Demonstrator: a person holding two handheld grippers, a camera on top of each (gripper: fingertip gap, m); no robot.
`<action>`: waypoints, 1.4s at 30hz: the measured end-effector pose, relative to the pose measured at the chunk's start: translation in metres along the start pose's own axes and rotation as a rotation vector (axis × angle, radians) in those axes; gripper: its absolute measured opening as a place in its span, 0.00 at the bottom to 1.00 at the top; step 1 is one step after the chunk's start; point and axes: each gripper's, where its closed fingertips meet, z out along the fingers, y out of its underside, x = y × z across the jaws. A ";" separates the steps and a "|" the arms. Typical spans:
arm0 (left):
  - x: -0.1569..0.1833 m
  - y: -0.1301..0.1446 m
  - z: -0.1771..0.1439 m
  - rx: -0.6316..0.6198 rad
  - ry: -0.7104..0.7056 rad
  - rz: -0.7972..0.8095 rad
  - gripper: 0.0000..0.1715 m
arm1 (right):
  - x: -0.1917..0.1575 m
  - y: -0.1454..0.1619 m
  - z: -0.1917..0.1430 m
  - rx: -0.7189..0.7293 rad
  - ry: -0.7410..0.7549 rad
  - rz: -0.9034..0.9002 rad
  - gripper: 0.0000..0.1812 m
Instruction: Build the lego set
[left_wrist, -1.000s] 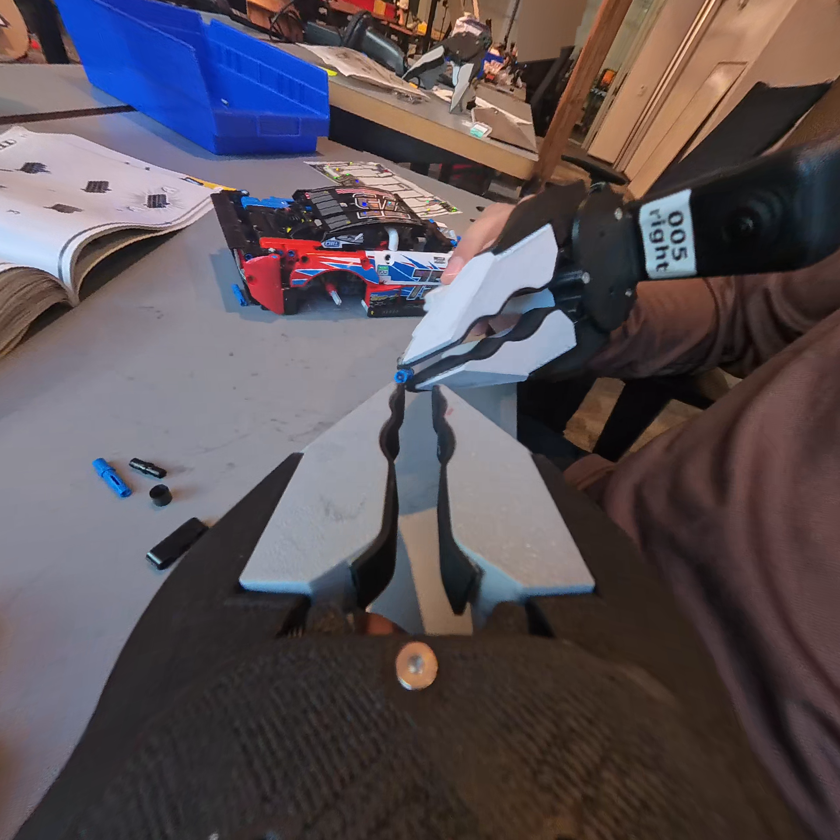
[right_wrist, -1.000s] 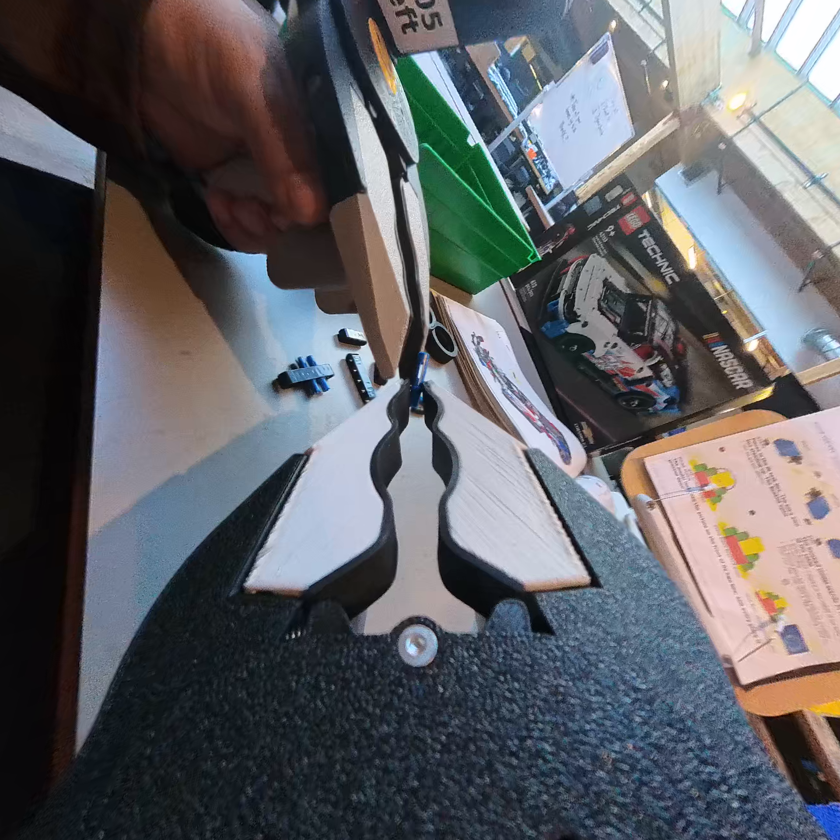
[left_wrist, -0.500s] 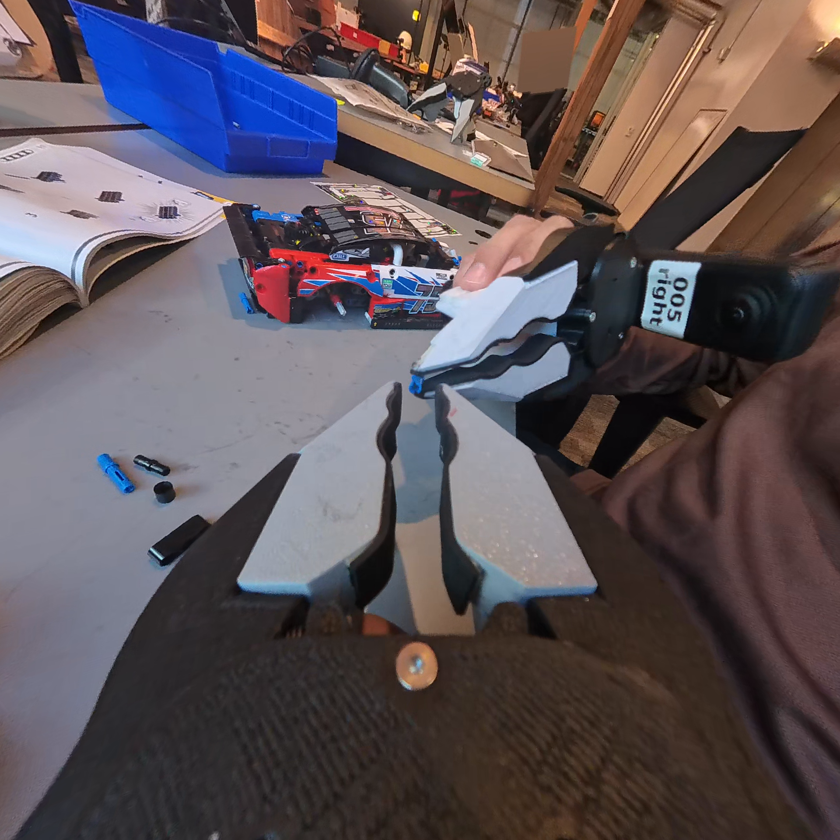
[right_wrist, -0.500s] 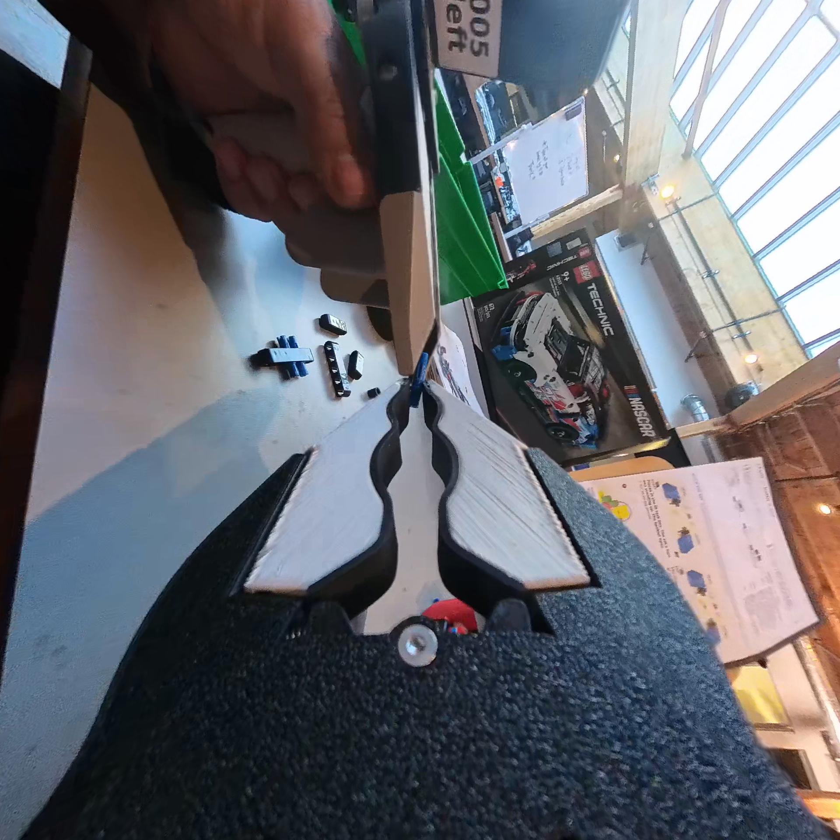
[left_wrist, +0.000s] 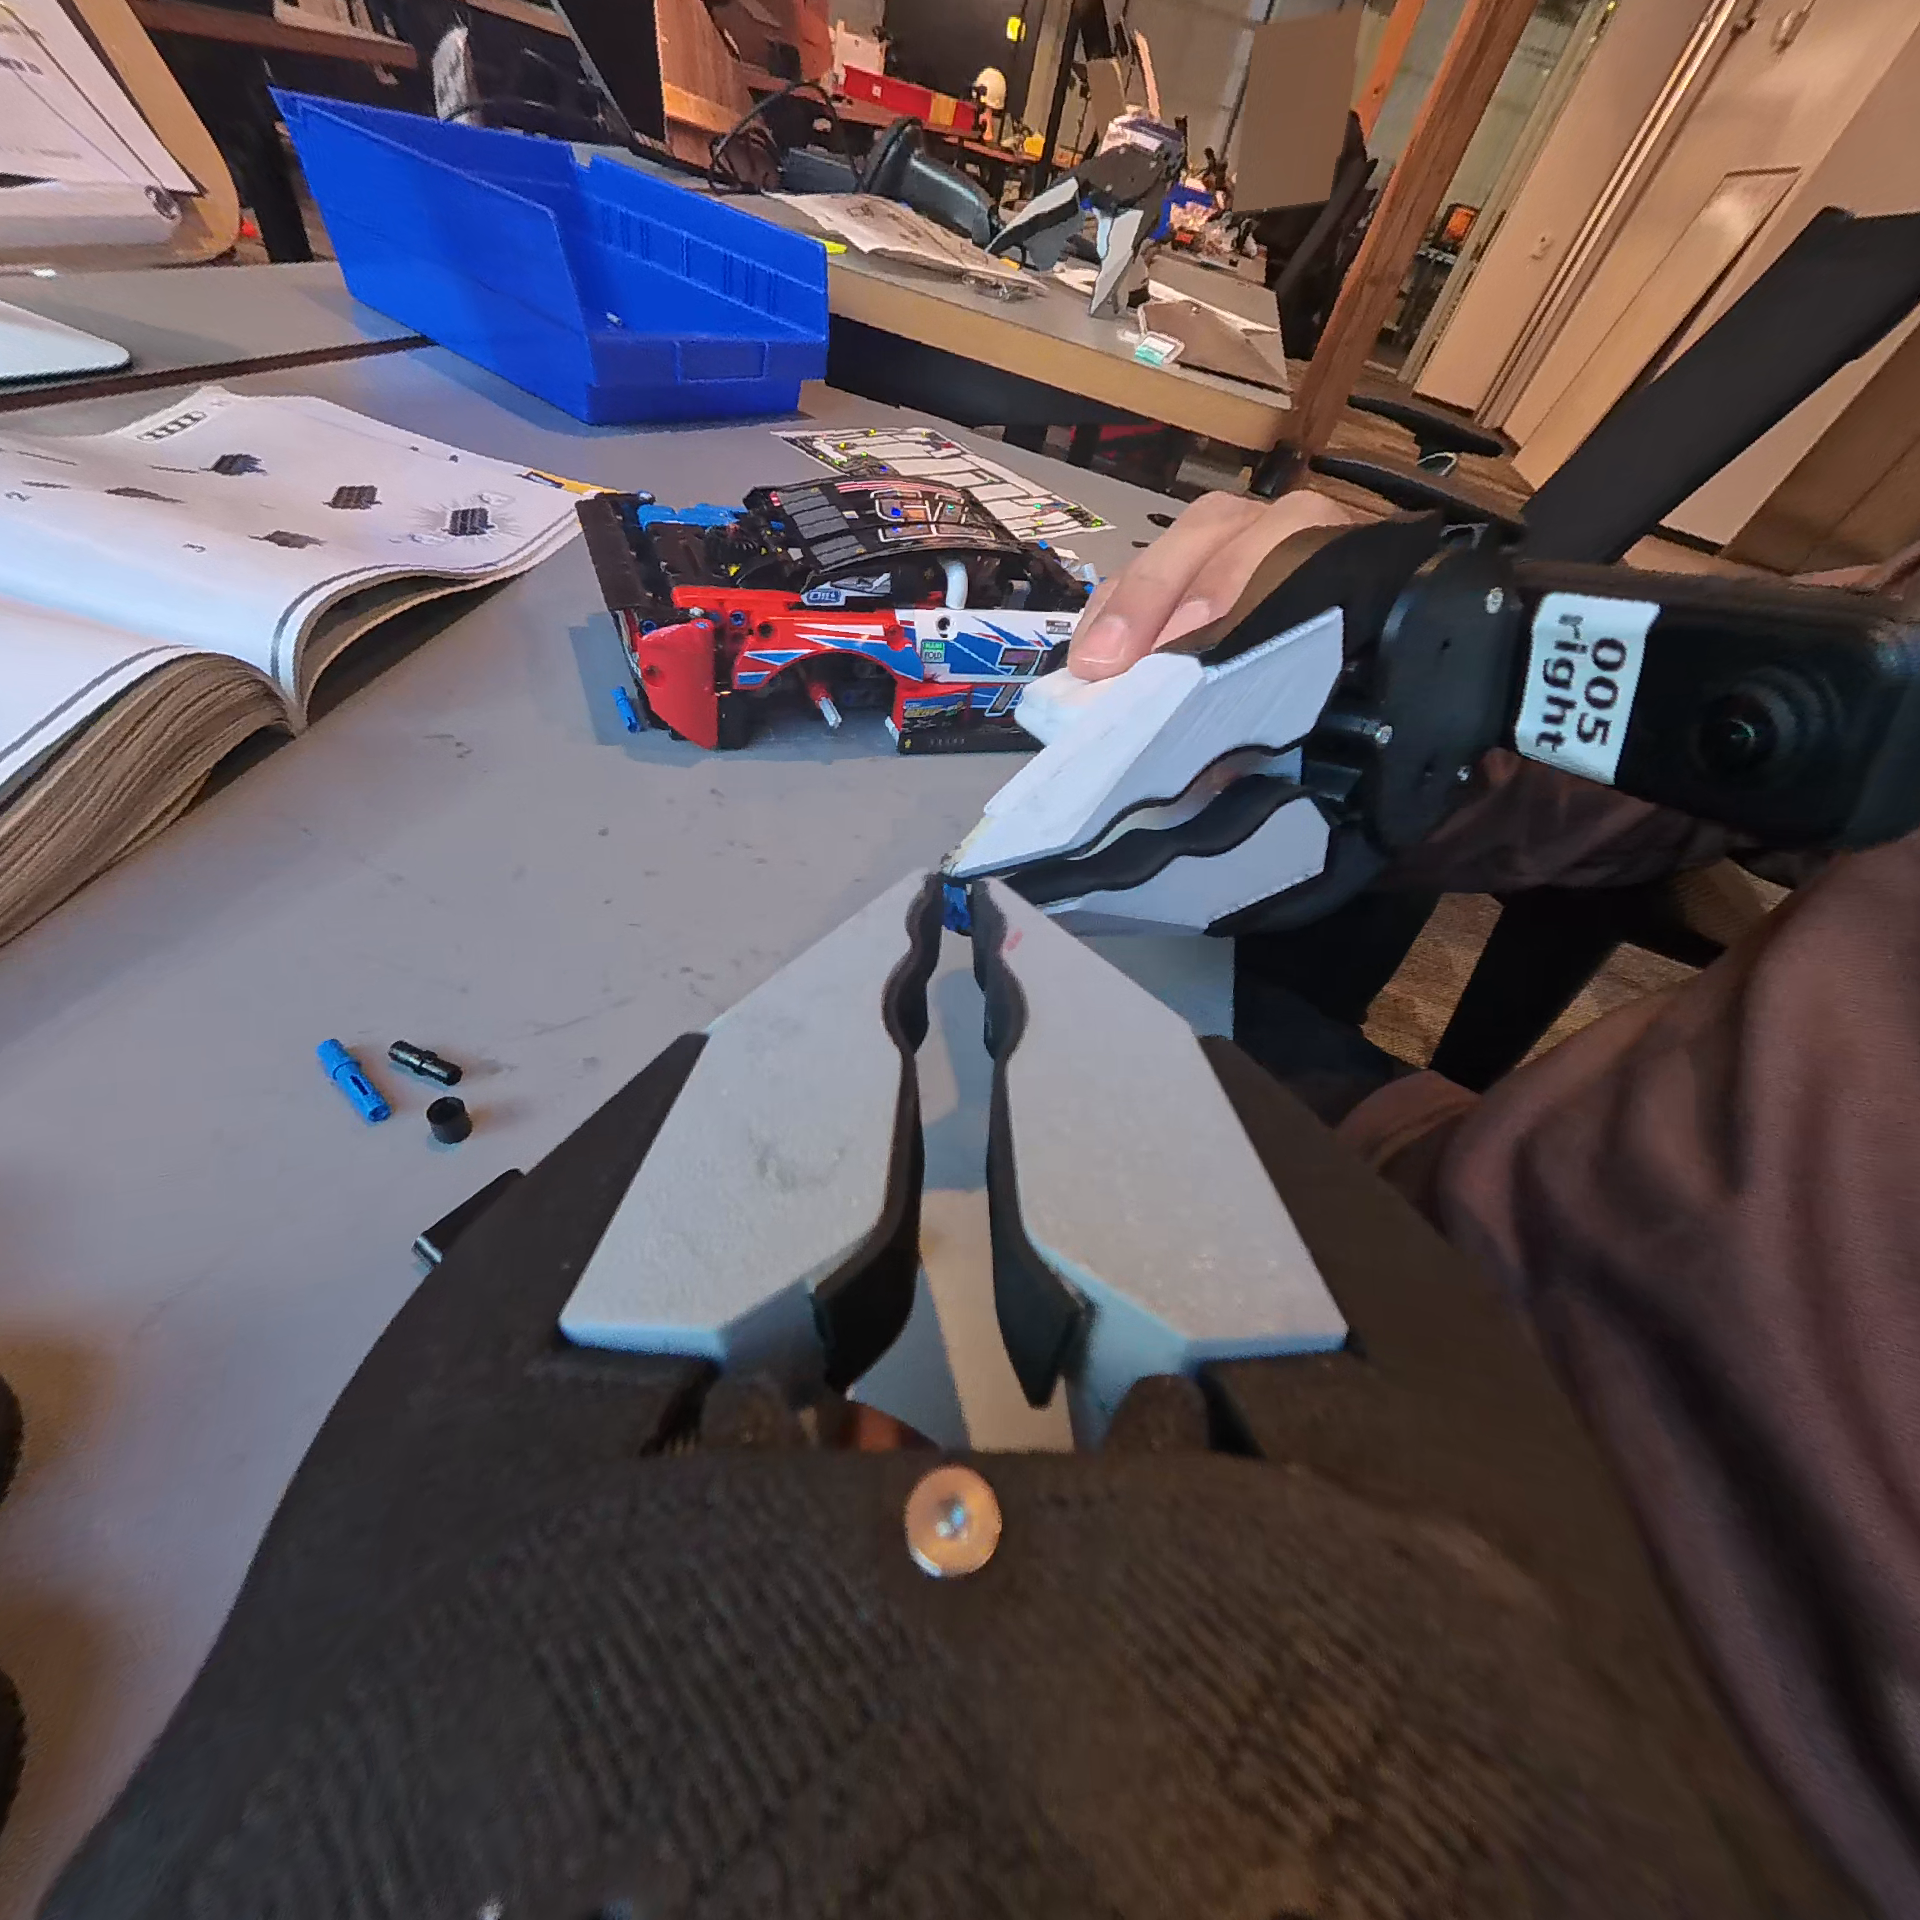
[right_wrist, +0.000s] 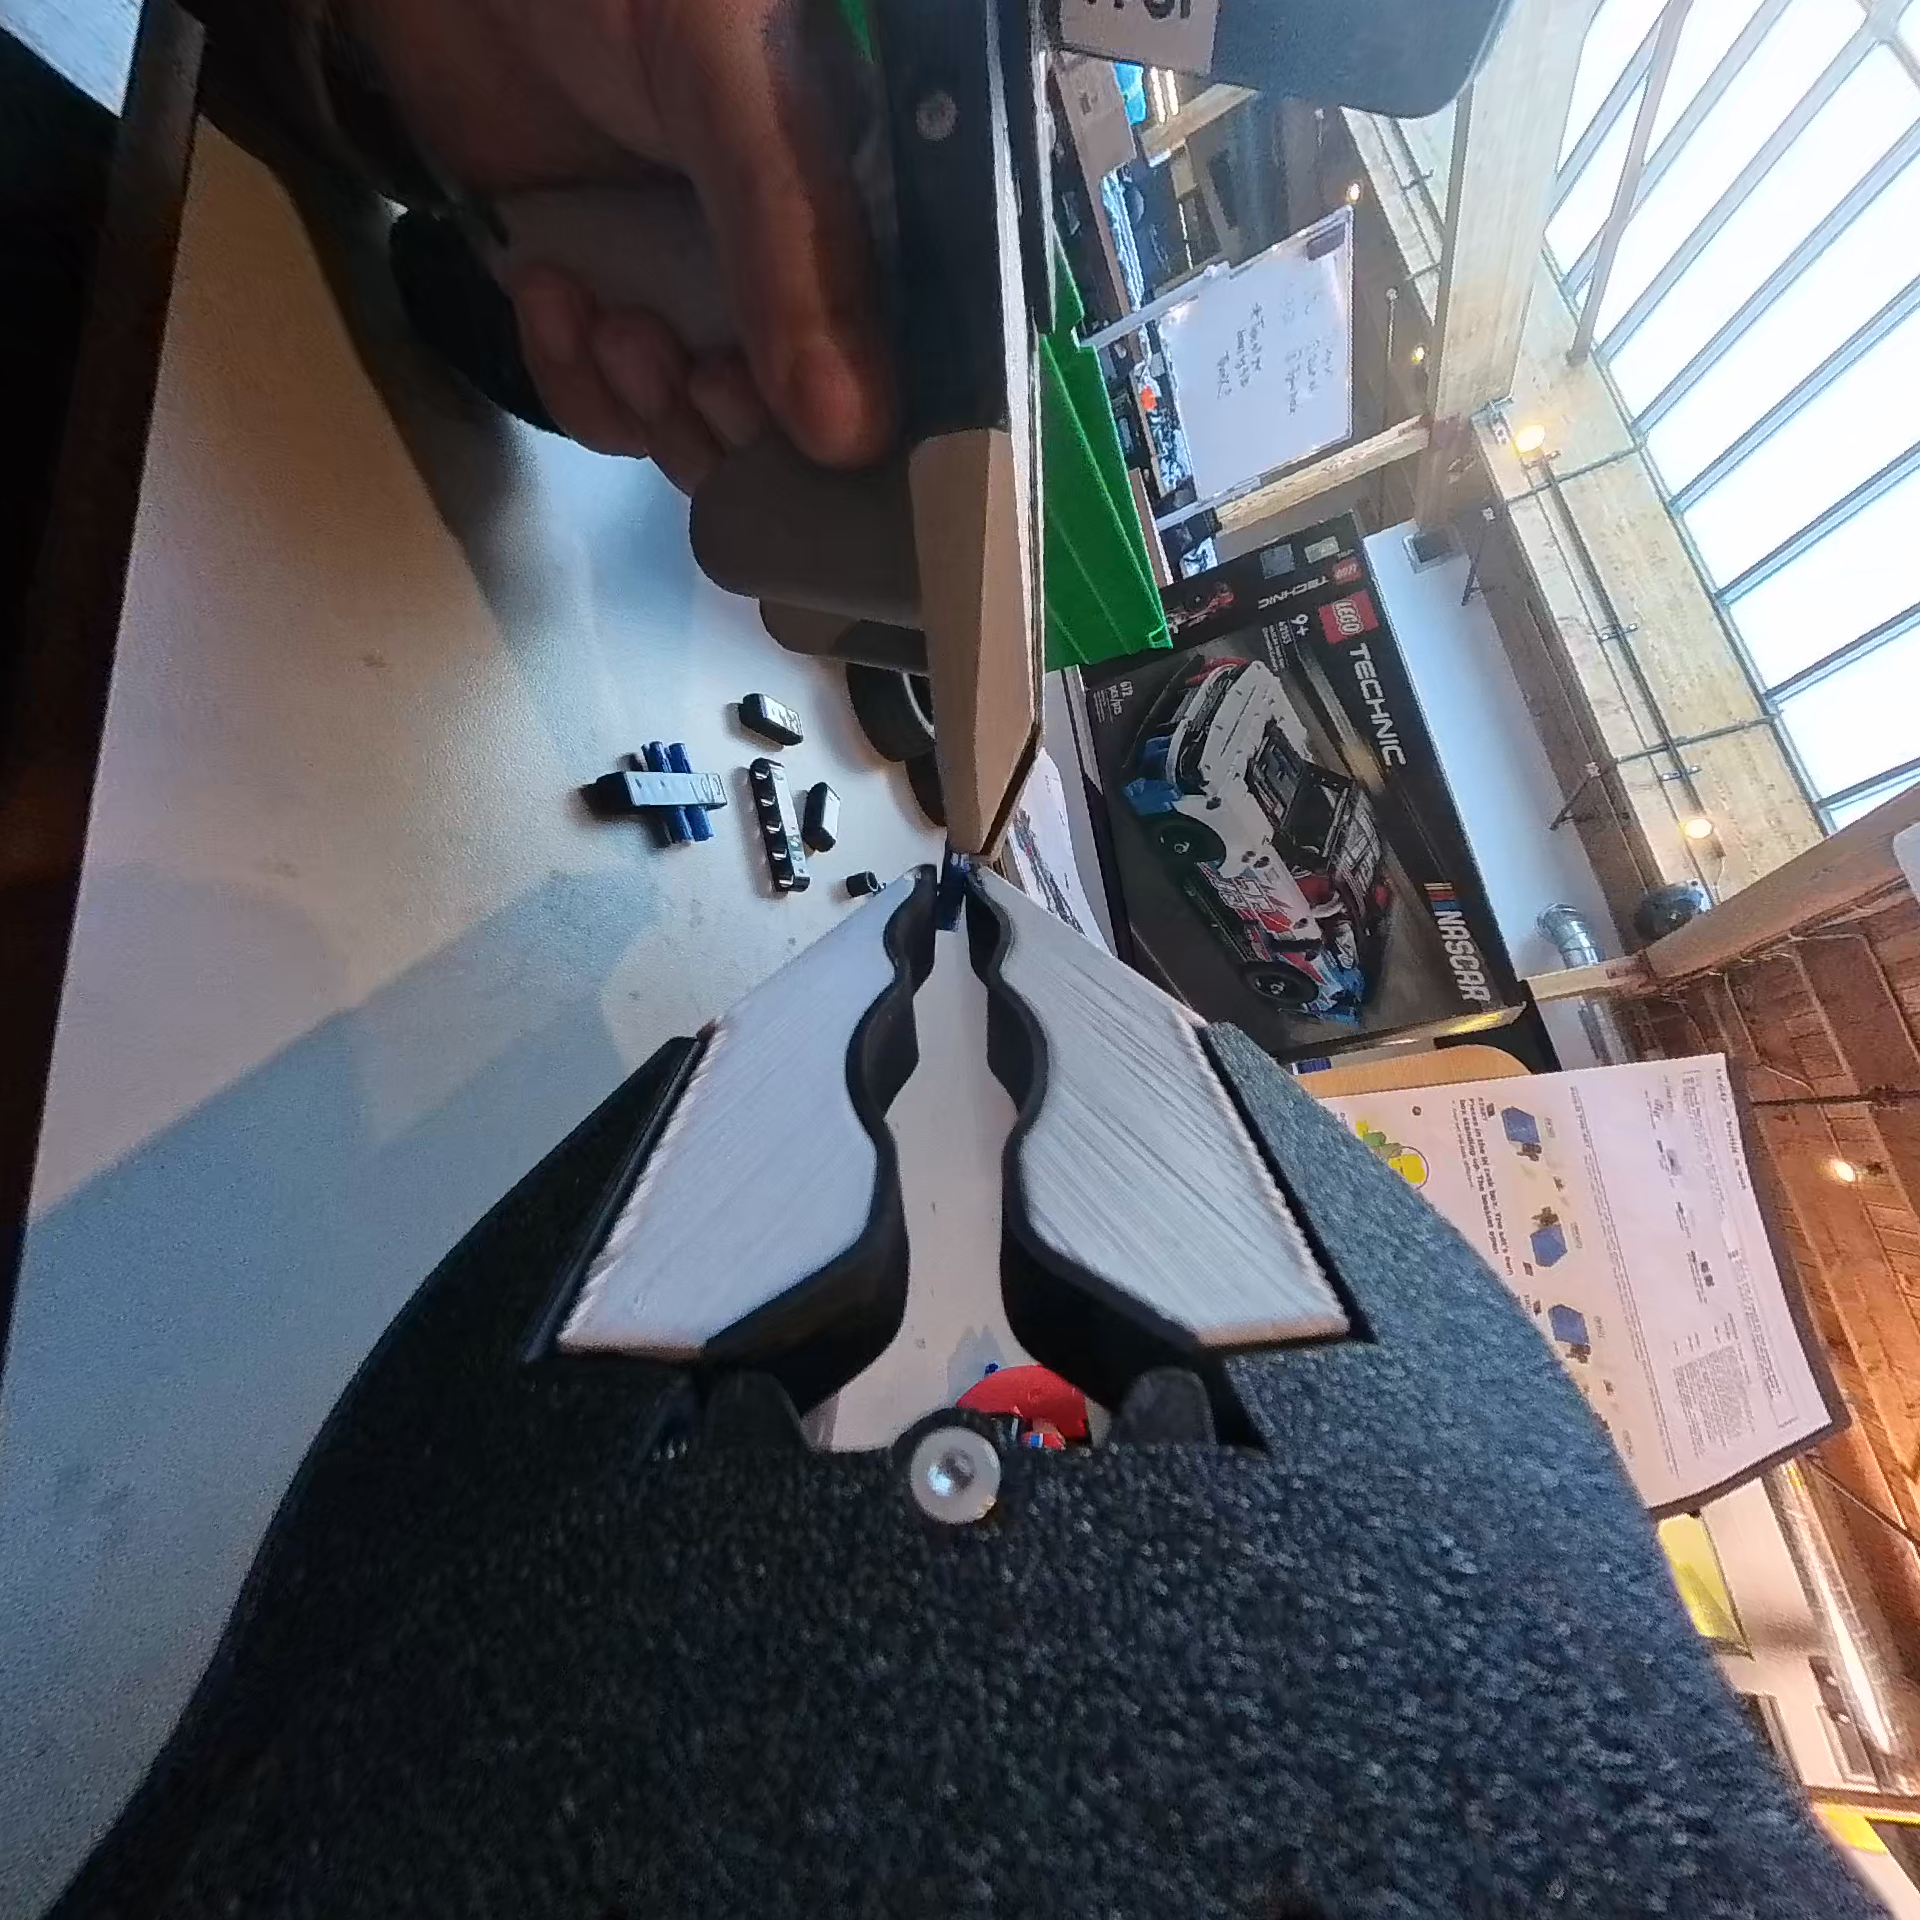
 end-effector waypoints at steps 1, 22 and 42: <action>-0.001 0.001 0.000 -0.002 -0.002 -0.002 0.01 | 0.000 0.000 0.001 -0.002 0.000 -0.003 0.03; -0.008 -0.006 -0.014 0.027 -0.055 0.100 0.01 | 0.021 -0.006 -0.009 0.222 -0.144 0.718 0.01; 0.029 -0.008 -0.025 0.157 0.085 0.554 0.01 | 0.008 -0.028 -0.022 0.416 -0.662 1.275 0.10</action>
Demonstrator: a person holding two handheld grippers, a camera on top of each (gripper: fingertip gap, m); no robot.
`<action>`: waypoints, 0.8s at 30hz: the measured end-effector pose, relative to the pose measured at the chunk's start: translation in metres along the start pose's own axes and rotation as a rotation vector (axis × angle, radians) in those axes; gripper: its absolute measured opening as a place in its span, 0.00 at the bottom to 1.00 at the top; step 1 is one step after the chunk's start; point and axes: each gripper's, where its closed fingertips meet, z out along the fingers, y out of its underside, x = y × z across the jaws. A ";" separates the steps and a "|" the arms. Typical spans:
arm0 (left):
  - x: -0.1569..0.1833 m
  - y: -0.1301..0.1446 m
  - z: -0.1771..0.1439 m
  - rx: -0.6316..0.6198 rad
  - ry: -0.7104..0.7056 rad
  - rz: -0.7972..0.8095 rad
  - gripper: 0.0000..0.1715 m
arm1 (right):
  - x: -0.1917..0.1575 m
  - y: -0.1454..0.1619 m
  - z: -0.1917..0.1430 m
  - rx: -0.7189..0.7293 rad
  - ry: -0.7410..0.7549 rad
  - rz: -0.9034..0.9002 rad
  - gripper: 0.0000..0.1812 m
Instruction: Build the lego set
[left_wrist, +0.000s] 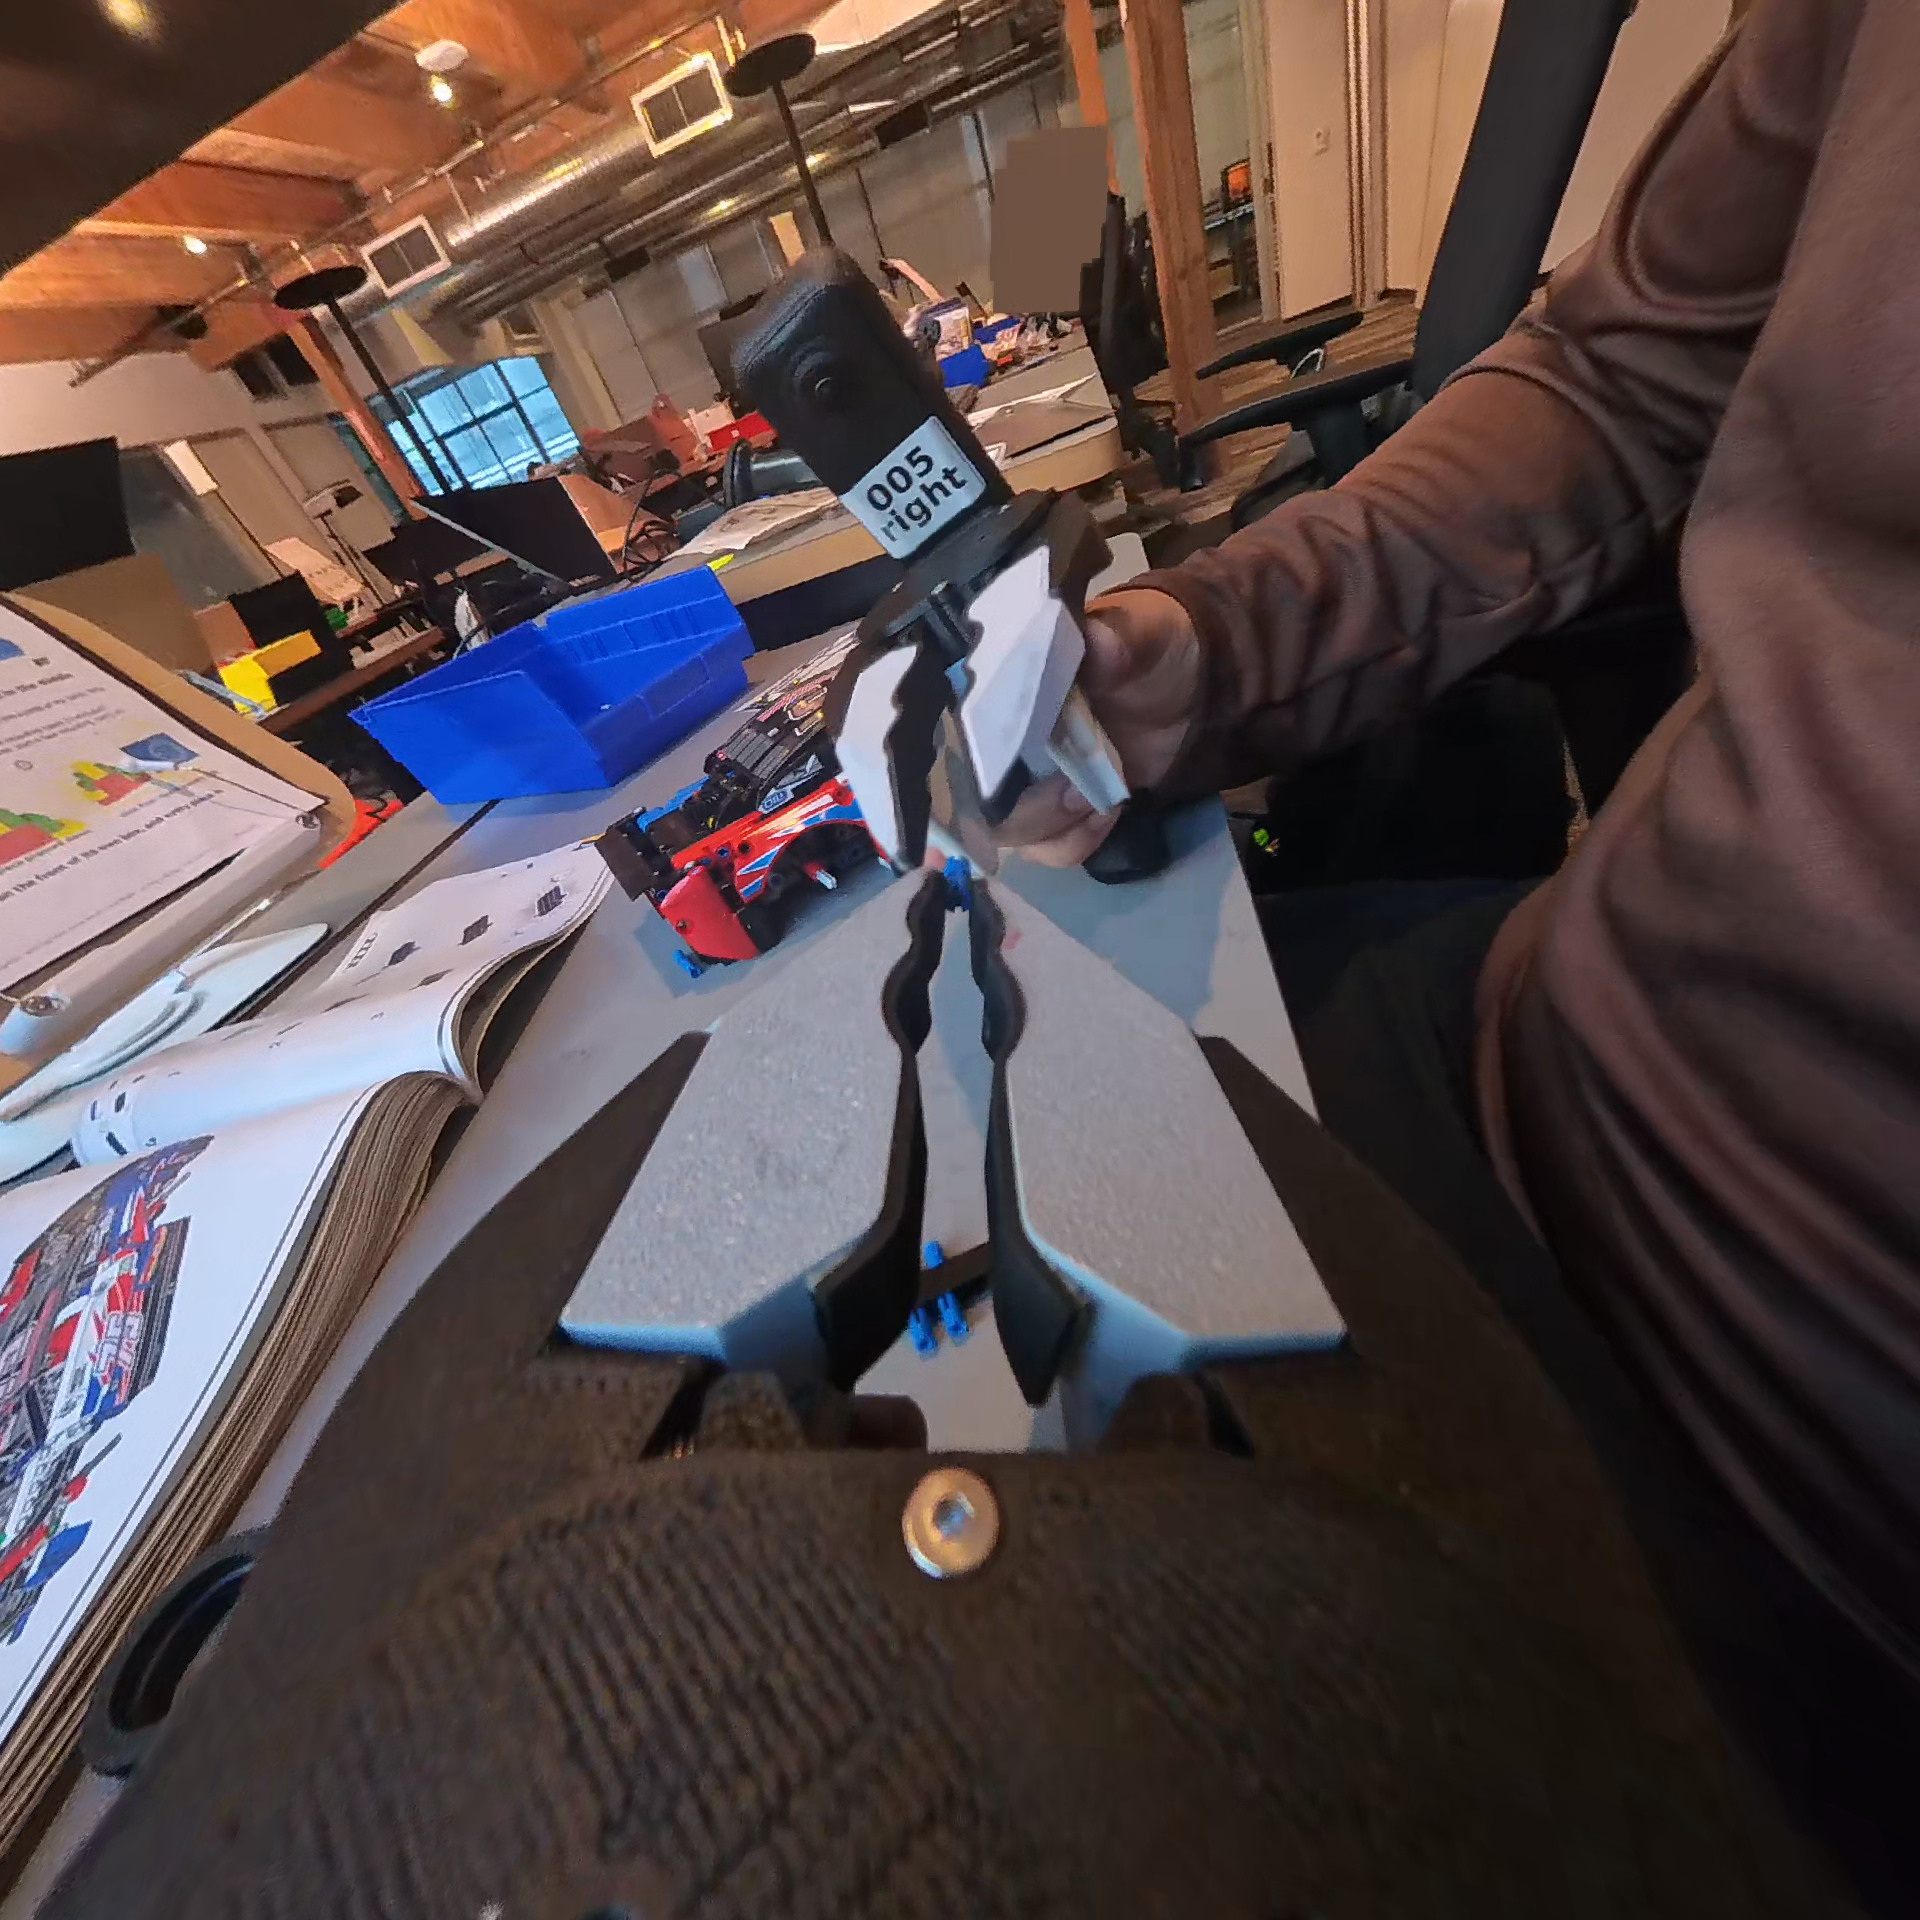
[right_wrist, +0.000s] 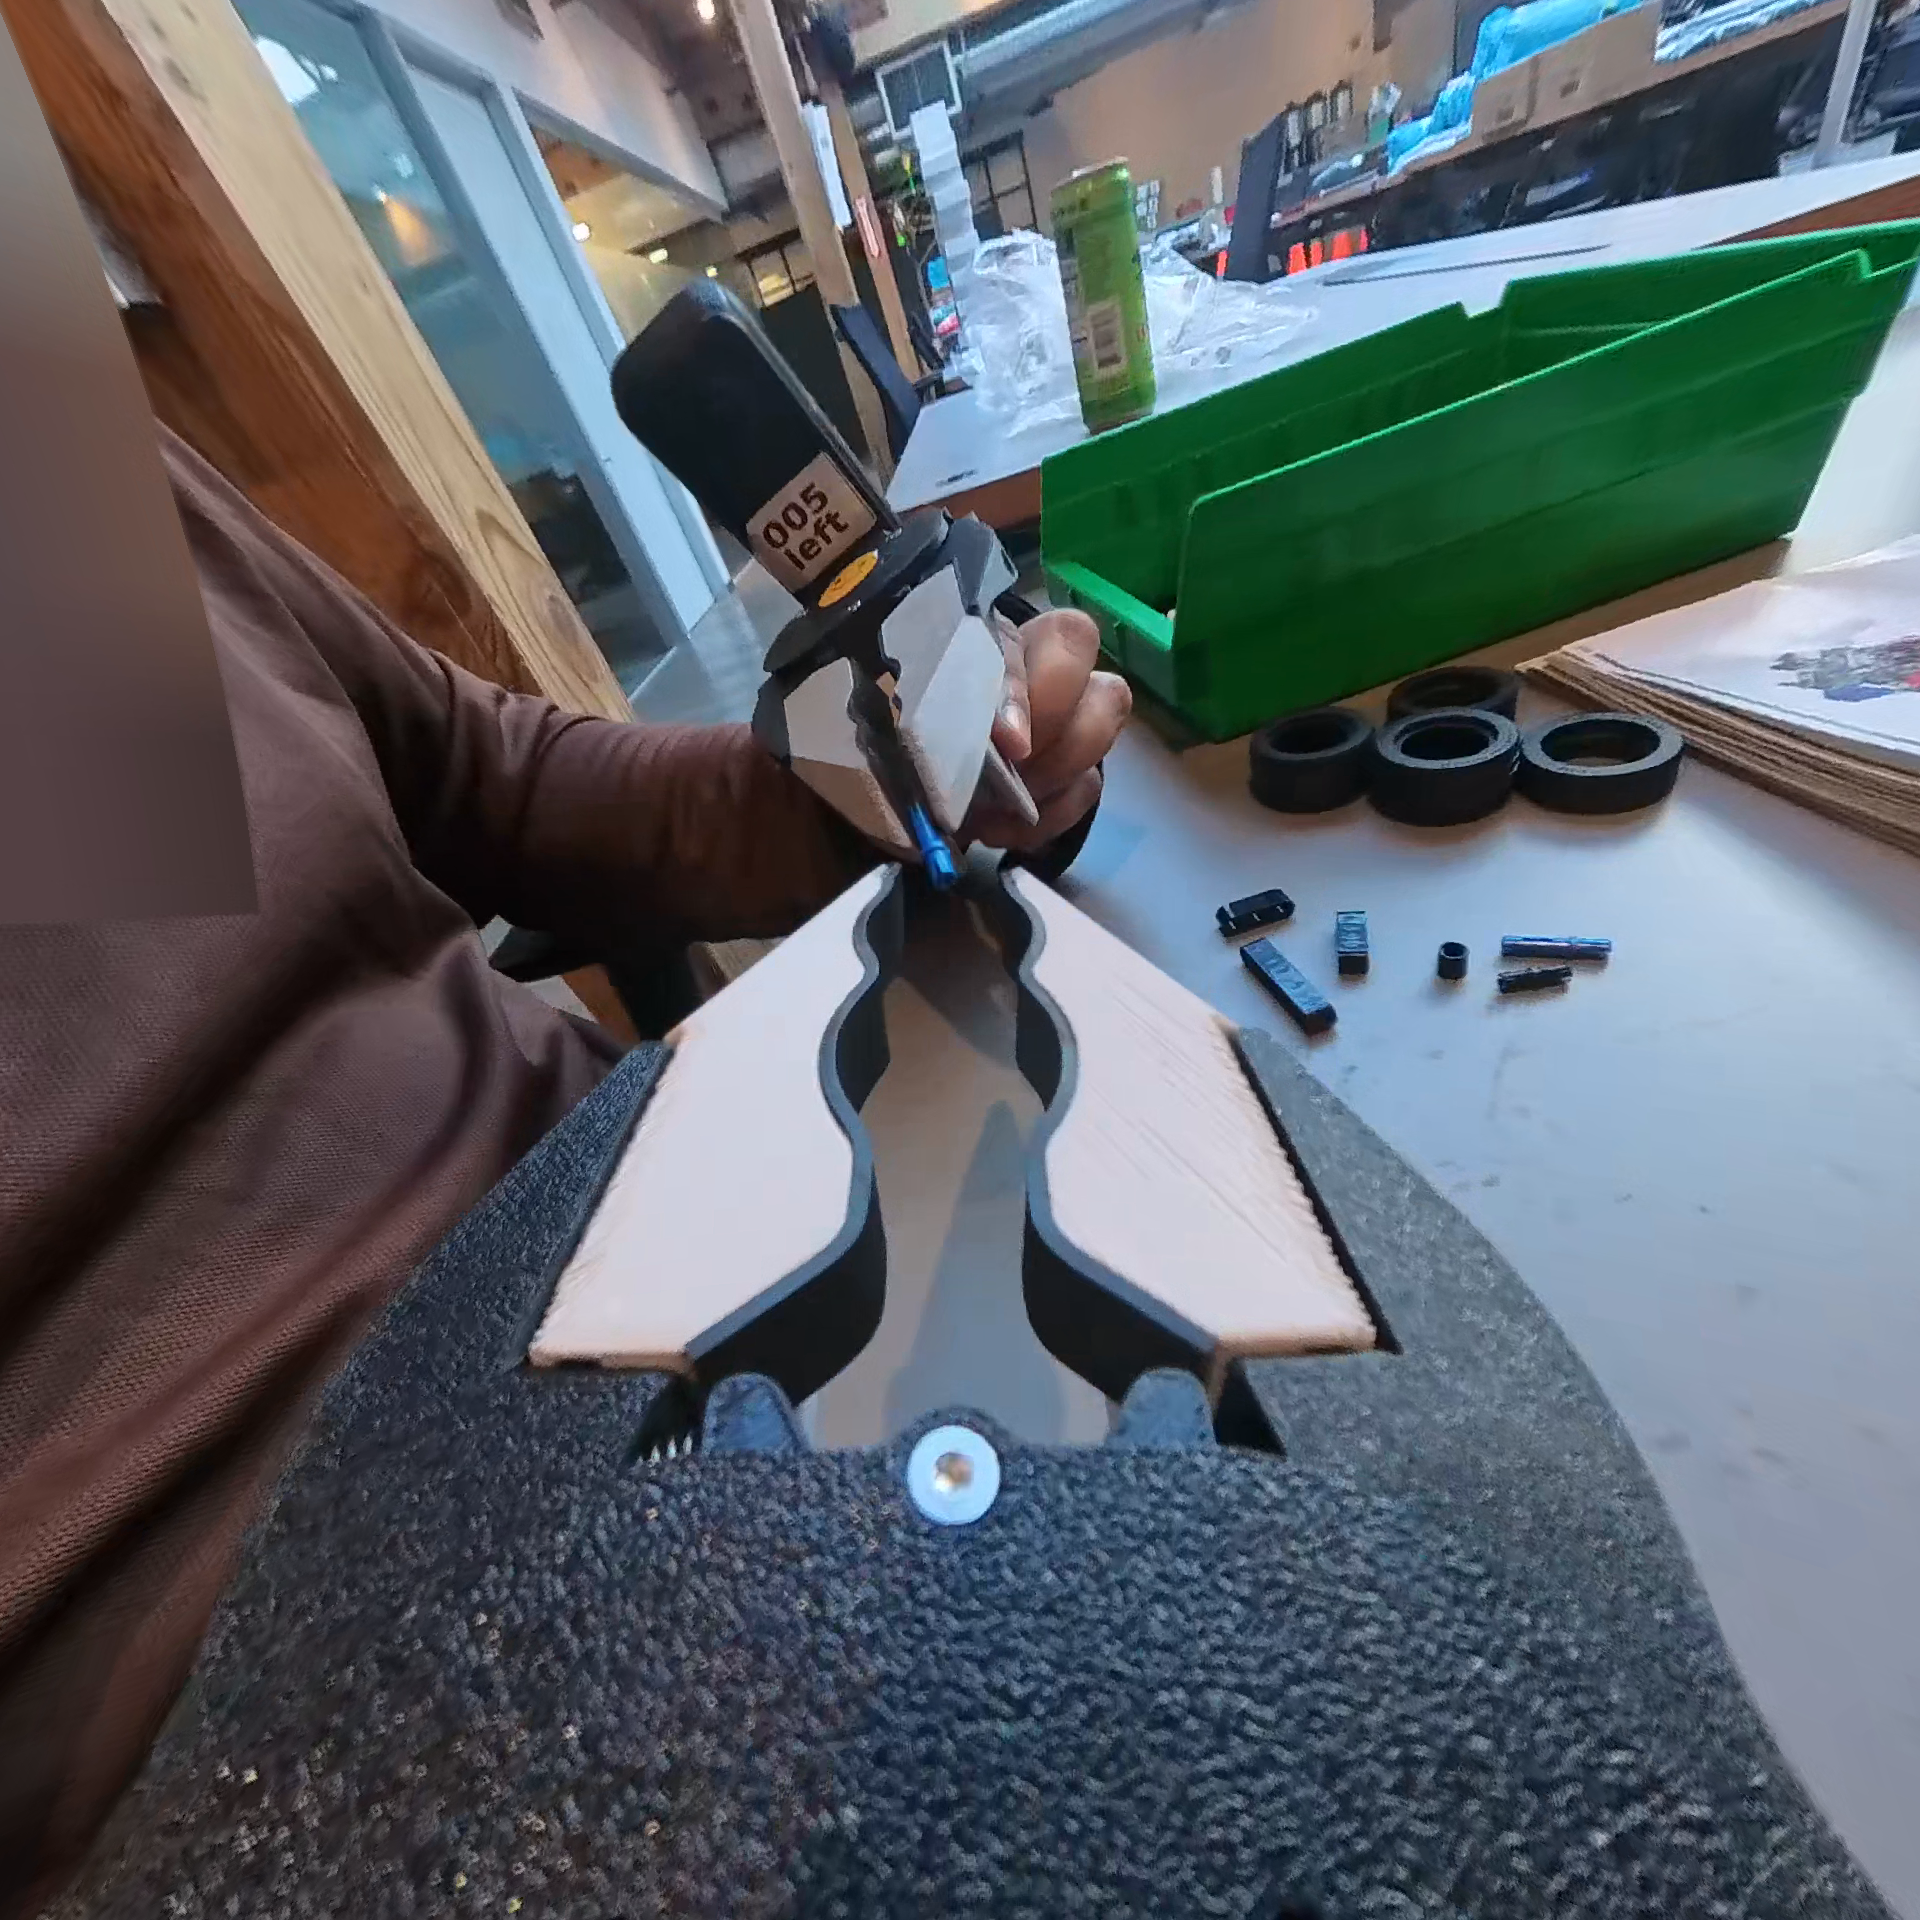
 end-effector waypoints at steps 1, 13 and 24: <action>0.002 -0.001 0.000 0.007 0.006 0.003 0.01 | -0.001 0.002 0.001 -0.013 0.001 -0.010 0.10; 0.014 -0.002 0.004 0.005 0.066 0.007 0.01 | -0.013 0.011 0.008 -0.078 0.010 -0.179 0.03; 0.008 0.000 0.000 -0.023 0.014 -0.047 0.10 | -0.005 0.018 0.007 -0.139 0.080 -0.267 0.02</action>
